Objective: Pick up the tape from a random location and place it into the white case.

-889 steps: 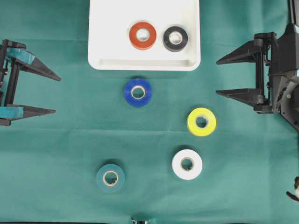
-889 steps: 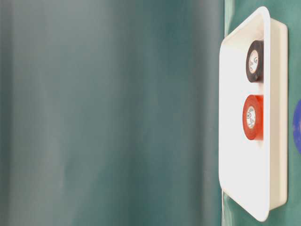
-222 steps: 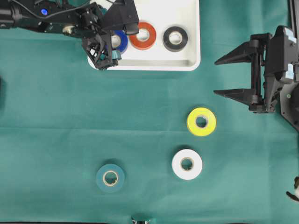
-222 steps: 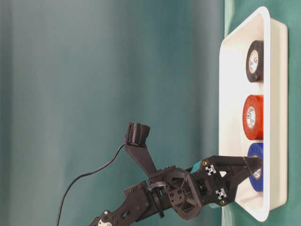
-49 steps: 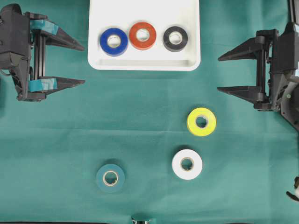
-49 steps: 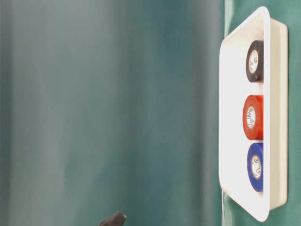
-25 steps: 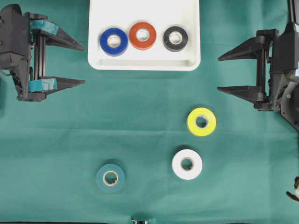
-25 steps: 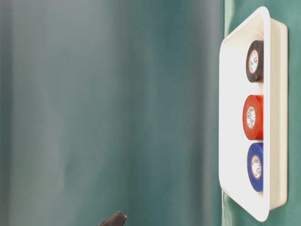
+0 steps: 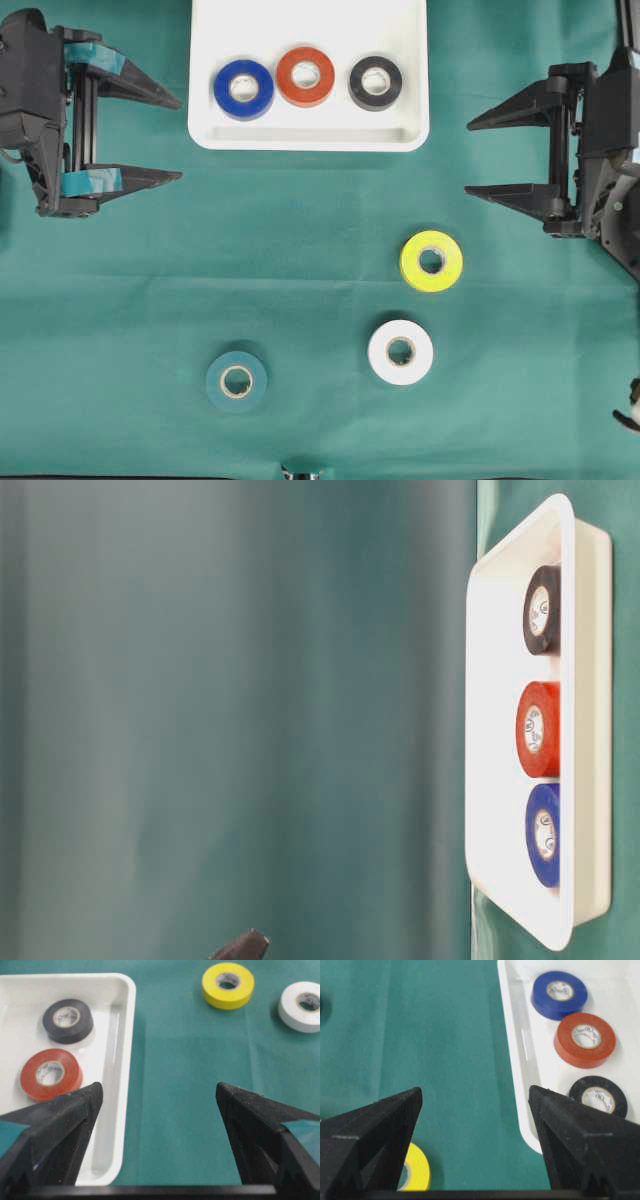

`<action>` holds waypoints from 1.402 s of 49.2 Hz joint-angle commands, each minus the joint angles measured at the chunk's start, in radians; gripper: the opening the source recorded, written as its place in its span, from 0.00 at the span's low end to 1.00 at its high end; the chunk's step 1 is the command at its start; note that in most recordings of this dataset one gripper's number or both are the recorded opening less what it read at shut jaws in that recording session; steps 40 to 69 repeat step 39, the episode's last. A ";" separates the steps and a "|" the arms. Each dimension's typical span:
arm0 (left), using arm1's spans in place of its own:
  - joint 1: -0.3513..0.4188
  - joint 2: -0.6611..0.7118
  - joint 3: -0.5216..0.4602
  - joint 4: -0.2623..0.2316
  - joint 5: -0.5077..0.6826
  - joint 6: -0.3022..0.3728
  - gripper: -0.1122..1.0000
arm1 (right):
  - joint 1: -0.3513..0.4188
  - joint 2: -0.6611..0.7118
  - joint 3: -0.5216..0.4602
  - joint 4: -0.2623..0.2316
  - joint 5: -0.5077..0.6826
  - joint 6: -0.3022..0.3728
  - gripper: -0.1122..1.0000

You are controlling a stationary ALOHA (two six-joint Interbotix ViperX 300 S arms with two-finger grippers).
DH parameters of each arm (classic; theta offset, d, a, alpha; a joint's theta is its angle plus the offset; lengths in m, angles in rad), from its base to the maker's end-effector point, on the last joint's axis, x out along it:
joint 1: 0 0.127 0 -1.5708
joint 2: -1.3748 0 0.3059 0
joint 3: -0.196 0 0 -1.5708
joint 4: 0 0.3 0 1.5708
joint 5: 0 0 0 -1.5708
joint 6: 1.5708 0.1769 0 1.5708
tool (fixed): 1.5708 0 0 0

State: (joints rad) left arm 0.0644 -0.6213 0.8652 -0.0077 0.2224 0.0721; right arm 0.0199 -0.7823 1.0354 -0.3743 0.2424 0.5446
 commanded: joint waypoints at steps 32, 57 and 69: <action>-0.005 -0.008 -0.011 -0.002 -0.009 -0.002 1.00 | -0.011 -0.021 -0.028 -0.018 -0.009 -0.002 0.83; -0.009 -0.006 -0.011 -0.002 -0.011 -0.002 1.00 | -0.023 -0.035 -0.028 -0.025 -0.023 -0.002 0.83; -0.009 -0.006 -0.011 -0.002 -0.011 -0.002 1.00 | -0.023 -0.035 -0.028 -0.025 -0.023 -0.002 0.83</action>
